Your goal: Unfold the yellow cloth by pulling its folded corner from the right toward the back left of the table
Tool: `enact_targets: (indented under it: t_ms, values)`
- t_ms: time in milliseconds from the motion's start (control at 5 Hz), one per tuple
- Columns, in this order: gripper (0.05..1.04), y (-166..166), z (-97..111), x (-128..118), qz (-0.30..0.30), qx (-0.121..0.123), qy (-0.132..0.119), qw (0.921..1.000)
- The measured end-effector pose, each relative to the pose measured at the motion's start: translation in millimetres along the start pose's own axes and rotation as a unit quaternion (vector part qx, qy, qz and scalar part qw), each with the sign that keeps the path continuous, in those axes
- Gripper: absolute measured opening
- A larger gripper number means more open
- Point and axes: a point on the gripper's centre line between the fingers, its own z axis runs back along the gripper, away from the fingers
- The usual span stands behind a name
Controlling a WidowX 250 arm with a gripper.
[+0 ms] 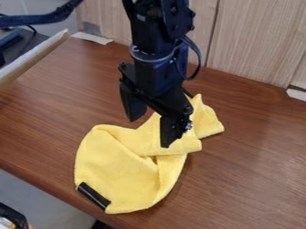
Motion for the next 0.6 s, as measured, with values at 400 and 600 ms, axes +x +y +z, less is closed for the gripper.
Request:
enact_targets:
  t_ms: [400,600]
  values:
    - [1.0,-11,-15,10,-0.012,-0.004,0.028,0.9995]
    - [1.0,-16,-24,23,-0.023,-0.006,0.039,0.999]
